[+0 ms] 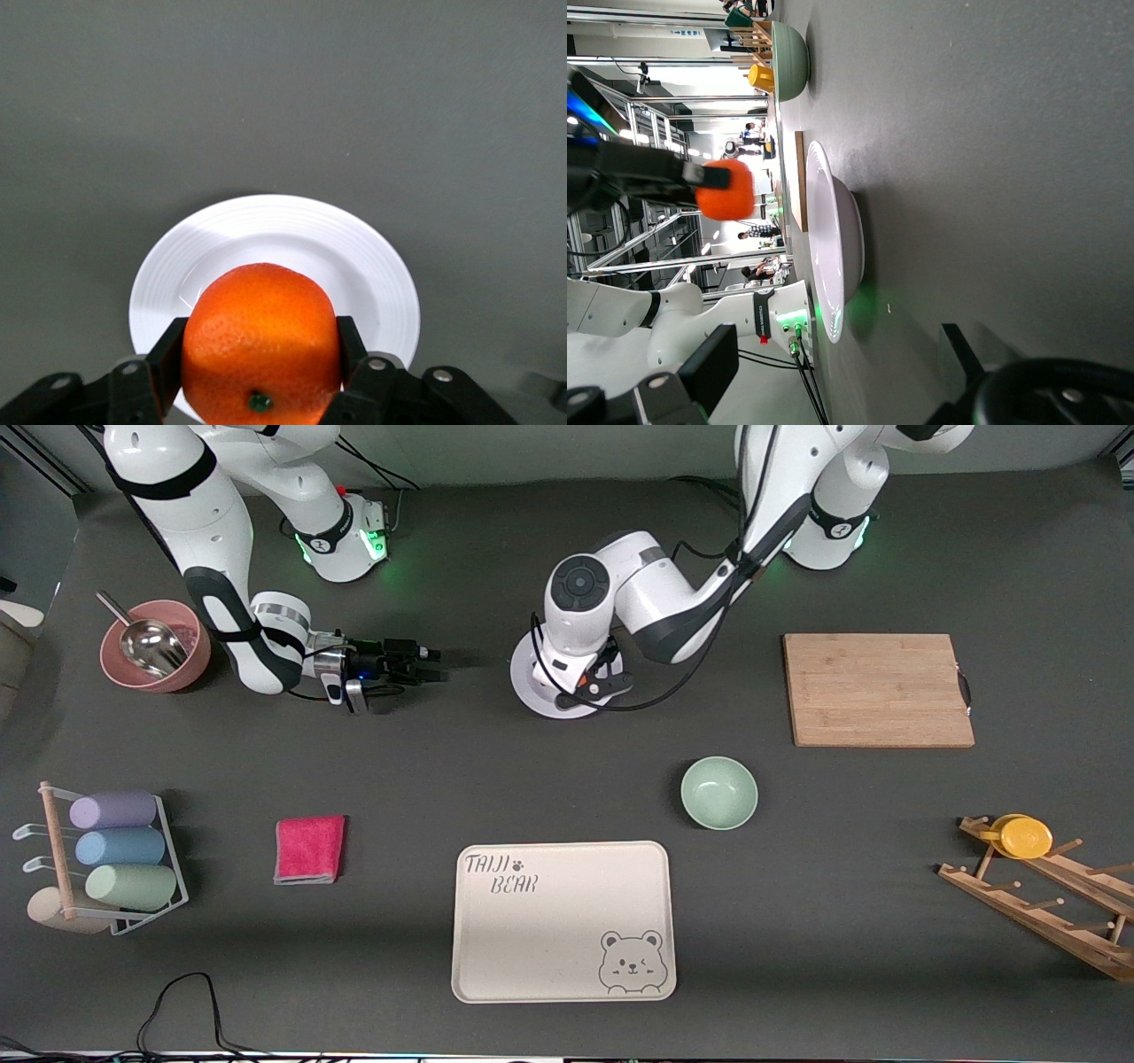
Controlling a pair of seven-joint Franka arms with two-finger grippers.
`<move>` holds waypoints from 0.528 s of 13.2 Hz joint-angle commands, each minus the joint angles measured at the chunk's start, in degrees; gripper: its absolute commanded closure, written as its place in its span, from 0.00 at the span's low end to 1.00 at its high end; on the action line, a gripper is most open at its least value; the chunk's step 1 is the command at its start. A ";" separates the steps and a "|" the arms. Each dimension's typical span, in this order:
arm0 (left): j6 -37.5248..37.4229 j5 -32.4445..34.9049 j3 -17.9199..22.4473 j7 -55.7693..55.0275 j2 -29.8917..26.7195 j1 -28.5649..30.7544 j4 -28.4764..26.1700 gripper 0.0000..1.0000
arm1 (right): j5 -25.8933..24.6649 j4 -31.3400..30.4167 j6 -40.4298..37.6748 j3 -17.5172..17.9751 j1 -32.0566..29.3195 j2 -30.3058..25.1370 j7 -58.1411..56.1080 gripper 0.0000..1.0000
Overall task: Place orange and plate with both arms
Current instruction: 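Carry the orange with the left gripper over the white plate, then lower the orange onto the plate and open the left gripper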
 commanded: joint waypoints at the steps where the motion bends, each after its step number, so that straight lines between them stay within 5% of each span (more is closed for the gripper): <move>1: 2.40 6.50 0.79 -7.20 2.51 -2.83 -0.06 1.00 | 1.20 0.62 -0.05 -0.07 0.48 1.13 -0.08 0.05; 5: 4.69 8.89 0.88 -9.24 4.63 -4.06 -0.23 1.00 | 1.20 0.71 -0.05 -0.07 0.48 1.13 -0.08 0.47; 7: 4.69 9.07 0.88 -10.73 4.72 -4.15 -0.41 1.00 | 1.20 0.89 -0.05 -0.16 0.56 1.13 -0.17 0.59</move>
